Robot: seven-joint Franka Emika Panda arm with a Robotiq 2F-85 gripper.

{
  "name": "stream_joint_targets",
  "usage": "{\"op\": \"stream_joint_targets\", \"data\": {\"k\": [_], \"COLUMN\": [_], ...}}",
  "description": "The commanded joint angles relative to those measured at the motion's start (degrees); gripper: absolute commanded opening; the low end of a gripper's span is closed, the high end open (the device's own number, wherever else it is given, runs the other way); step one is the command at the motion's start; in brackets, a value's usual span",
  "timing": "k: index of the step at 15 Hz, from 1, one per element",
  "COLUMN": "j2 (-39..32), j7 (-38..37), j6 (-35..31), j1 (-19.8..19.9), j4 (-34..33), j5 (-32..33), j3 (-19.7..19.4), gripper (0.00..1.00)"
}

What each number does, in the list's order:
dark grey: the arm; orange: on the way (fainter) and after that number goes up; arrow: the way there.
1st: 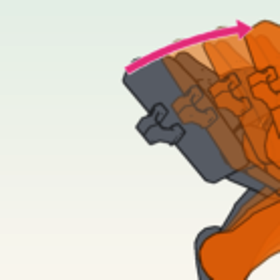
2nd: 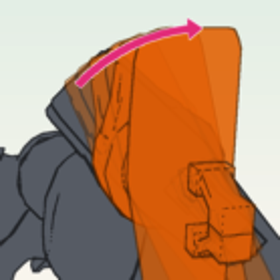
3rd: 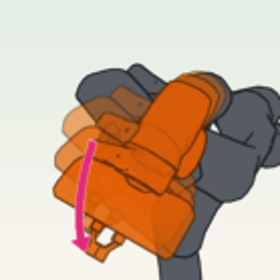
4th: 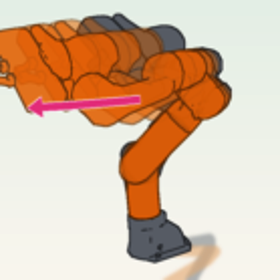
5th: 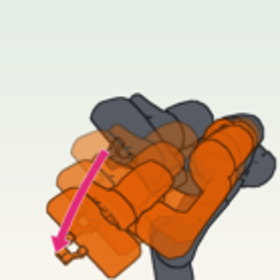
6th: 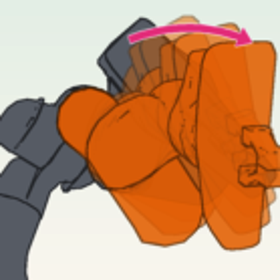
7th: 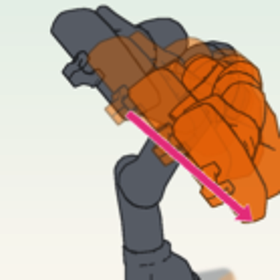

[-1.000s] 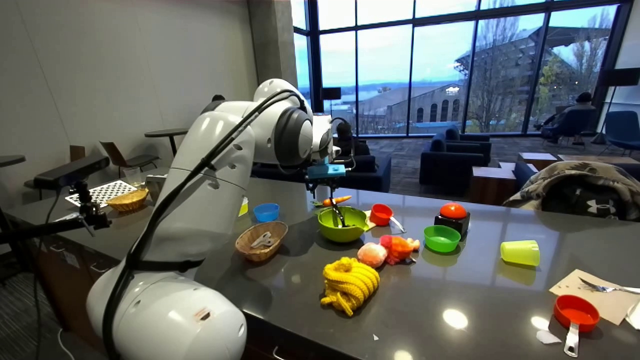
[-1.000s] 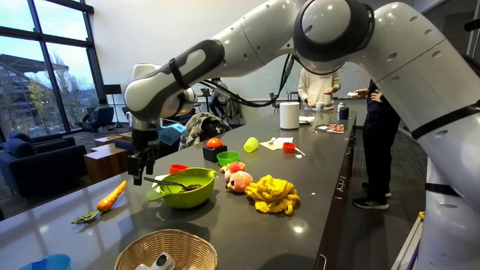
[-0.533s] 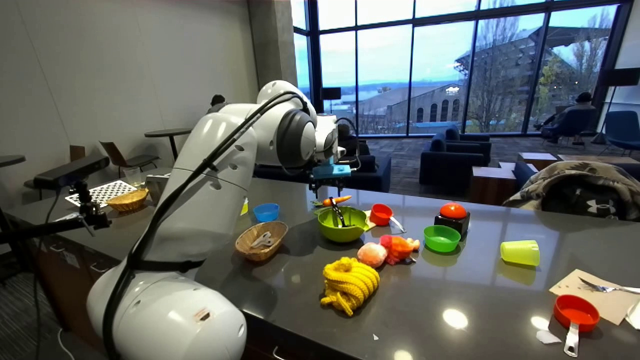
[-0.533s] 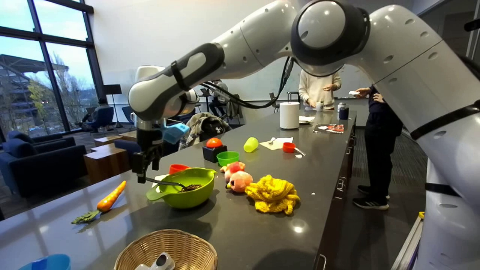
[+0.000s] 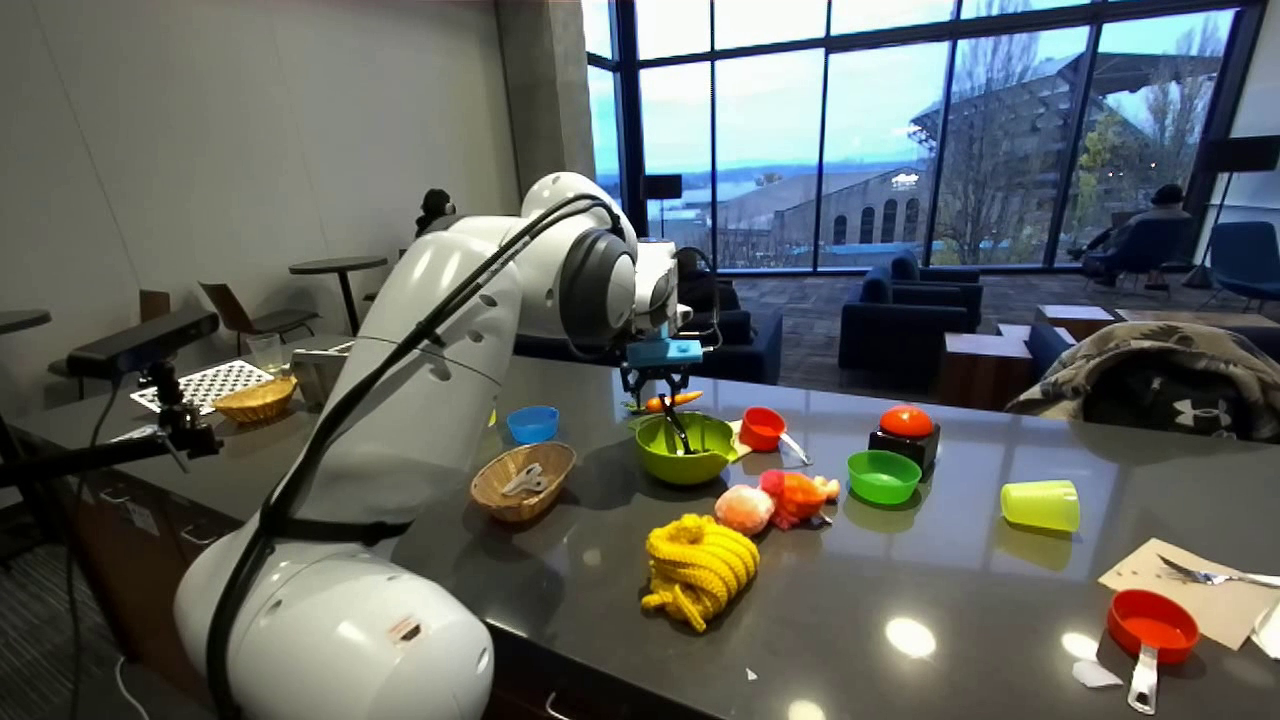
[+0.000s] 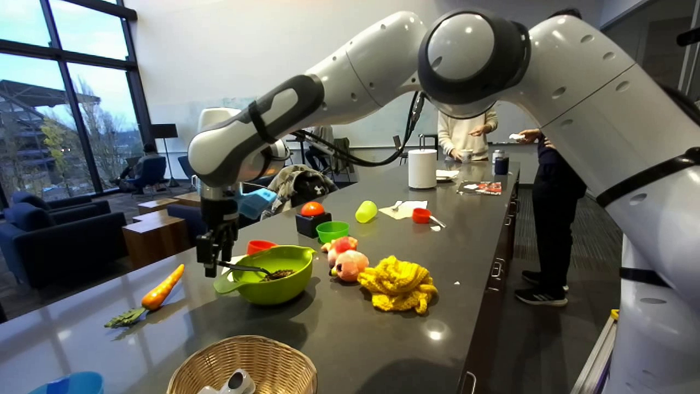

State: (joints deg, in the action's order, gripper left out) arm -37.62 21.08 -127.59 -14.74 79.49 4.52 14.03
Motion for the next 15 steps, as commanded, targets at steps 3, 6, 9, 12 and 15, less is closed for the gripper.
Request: {"op": "stream_joint_targets", "data": {"k": [3,6,9,12,15], "j2": [-0.3,0.0,0.1,1.0,3.2], "j7": [1.2,1.2,1.1,0.8,0.8], "j6": [0.9,0.6,0.6,0.5,-0.7], "j1": [0.5,0.8,1.0,0.9,1.2], "j4": [-1.1,-0.7,-0.5,0.0,1.5], "j5": [-0.9,-1.3,-1.4,-1.4,-2.2], "j3": [0.6,0.7,0.6,0.7,1.3], "gripper": [0.28,0.05,0.00,0.01,0.01]}}
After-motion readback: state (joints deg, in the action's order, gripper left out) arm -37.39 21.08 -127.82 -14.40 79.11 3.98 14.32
